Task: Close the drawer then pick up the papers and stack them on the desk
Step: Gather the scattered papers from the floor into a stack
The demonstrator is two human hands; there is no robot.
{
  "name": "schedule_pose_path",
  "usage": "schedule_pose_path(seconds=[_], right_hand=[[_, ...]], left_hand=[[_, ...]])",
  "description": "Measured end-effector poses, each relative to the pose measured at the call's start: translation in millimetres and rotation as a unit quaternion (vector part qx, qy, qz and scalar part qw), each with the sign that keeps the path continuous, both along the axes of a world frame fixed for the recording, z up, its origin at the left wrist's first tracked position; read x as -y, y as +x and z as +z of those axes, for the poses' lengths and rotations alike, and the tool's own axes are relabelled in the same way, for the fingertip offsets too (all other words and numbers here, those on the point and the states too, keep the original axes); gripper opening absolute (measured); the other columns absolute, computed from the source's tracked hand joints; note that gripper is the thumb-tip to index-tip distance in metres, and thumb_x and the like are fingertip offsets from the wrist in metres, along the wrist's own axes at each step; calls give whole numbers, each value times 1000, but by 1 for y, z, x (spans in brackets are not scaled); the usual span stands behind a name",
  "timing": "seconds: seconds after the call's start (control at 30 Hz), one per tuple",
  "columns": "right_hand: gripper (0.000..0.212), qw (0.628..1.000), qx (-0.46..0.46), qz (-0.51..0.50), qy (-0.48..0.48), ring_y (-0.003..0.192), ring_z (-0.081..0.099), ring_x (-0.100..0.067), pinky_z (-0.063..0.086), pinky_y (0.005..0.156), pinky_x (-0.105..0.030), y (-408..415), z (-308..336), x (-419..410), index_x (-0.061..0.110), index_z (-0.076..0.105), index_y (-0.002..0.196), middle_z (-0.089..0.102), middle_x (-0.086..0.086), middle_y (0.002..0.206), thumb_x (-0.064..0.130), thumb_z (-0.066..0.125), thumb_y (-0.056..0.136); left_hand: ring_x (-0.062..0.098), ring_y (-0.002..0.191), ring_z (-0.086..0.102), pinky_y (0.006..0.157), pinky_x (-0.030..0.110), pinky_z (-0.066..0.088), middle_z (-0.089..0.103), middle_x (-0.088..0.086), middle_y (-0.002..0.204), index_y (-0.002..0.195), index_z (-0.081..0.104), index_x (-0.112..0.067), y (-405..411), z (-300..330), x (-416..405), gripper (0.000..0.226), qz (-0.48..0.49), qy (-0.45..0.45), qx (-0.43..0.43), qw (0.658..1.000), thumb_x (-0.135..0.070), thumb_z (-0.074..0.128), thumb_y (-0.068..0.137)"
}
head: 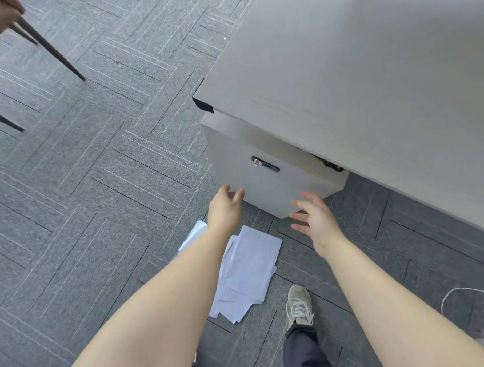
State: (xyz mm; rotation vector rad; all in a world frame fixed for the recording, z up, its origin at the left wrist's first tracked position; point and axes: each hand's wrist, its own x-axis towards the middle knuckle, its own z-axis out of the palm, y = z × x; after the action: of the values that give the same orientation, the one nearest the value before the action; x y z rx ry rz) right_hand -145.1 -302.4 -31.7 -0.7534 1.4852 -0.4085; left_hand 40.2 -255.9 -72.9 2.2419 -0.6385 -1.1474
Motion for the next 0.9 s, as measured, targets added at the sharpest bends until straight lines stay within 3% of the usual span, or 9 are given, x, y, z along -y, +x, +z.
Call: schedule_pose_path(seconds=[0.07,0.17,0.27,0.37,0.5,0.57,0.67,0.8,0.9], right_hand=[[38,1000,-22,6,-13,104,60,-24,51,88,-42,9,0,-23,25,51,130,59,-7,130,20,54,92],[42,997,-61,37,4,105,61,-25,51,87,-41,25,-19,-67,22,52,132,61,-5,127,23,54,90],[44,991,-100,62,62,89,58,-24,47,69,-33,39,-63,-116,15,51,133,62,-6,112,15,52,90],[43,978,-148,83,123,73,50,-23,35,56,-27,41,-136,-165,15,48,131,56,-10,97,10,50,88],[53,966,-200,89,136,58,51,-21,38,53,-25,29,-269,-219,9,47,135,57,-6,78,16,58,83],[61,962,-222,98,128,70,59,-25,47,66,-30,16,-344,-238,6,44,138,60,-5,82,21,62,82],[60,954,-263,104,97,103,64,-31,51,90,-40,-4,-448,-253,7,52,128,66,-10,119,34,67,75],[73,937,-336,53,83,113,59,-38,49,92,-46,-18,-544,-248,4,49,124,60,-19,127,47,71,70],[101,896,-434,15,90,123,50,-41,46,95,-51,-19,-587,-245,0,39,136,50,-25,136,61,72,62]], left_hand=[[29,123,55,99,37,39,61,12,133,135,50,-9,21,-6,-47,52,-10,16,0,1000,-42,45,94],[32,108,63,89,40,44,68,12,113,114,62,-11,58,-31,-117,43,-16,42,-12,999,-42,39,95],[34,97,65,80,41,47,69,13,96,94,63,-11,94,-70,-178,37,-27,97,-6,995,-40,40,93],[35,101,65,82,40,48,71,16,102,100,68,-9,116,-125,-222,31,-45,145,7,988,-31,48,92],[31,112,61,89,34,44,66,13,126,124,62,-6,133,-234,-253,40,-56,188,30,980,-25,55,89],[31,114,61,89,34,43,64,12,130,128,59,-6,137,-295,-260,44,-64,198,45,977,-25,57,89],[35,120,57,97,38,43,61,17,132,133,54,-2,145,-386,-266,52,-79,199,73,974,-25,60,87],[43,111,56,89,48,47,56,28,128,125,55,-2,162,-496,-261,66,-113,205,123,964,-43,60,74],[44,127,40,101,55,39,40,25,139,137,42,-5,159,-542,-252,79,-105,216,181,954,-48,68,76]])
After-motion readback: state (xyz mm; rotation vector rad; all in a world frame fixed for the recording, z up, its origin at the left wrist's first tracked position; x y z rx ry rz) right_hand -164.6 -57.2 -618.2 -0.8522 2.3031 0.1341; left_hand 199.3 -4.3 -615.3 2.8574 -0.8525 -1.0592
